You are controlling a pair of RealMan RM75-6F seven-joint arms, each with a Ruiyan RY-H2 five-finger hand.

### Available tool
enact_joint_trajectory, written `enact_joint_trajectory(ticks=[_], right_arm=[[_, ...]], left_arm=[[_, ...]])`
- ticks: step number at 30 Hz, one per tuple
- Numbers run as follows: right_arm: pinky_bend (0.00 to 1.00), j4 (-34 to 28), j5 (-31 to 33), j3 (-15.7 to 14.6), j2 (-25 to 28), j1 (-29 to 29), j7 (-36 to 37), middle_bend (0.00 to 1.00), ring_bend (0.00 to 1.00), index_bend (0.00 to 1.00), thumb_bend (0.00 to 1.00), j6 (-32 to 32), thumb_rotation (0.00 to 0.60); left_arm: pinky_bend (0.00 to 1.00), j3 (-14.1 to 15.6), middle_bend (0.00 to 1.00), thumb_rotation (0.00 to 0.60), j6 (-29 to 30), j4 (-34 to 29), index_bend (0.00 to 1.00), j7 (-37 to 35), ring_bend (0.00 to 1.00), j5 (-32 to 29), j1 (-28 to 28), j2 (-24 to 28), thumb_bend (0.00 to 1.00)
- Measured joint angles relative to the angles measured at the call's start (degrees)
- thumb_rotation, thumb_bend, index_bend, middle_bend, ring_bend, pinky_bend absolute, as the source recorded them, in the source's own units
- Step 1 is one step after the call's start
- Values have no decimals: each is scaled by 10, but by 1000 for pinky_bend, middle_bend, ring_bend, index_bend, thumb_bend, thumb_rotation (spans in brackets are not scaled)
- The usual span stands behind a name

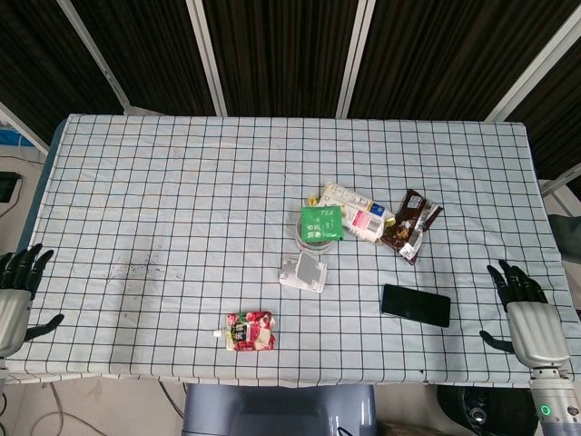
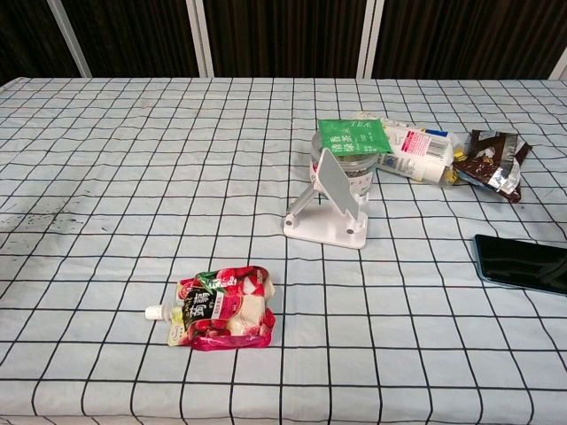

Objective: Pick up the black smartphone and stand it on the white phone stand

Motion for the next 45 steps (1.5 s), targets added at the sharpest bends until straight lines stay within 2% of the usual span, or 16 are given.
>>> enact_joint_trajectory(ticks=[4,7,10,15,22,33,45], right_arm=[[153,-25,9,0,1,8,-20,85,18,29,185,-20,600],[153,-50,22,5,-8,25,-55,154,83,127,198,-47,600],[153,-72,53,13,-24,45,-104,202,133,206,204,-70,600],[153,-97,120,29,-66,77,-178,260,193,255,226,-100,600],[153,-93,198,41,-122,108,-238,269,198,270,235,-119,600],[153,-36,280,57,-176,137,-259,270,198,286,235,-129,600],[153,-1,323,52,-206,149,-264,270,198,286,236,-125,600]], left_arm=[[0,0,0,600,1,0,0,1,0,5,-1,-1,0],[0,1,0,600,4,2,0,5,0,12,-2,-4,0],[0,1,0,600,4,3,0,4,0,12,-3,-5,0],[0,0,0,600,5,4,0,1,0,12,-3,-5,0],[0,-1,0,600,10,7,0,0,0,16,-2,-7,0],[0,-3,0,600,1,10,0,0,0,8,-7,-11,0],[0,-2,0,600,0,8,0,0,0,8,-7,-10,0]])
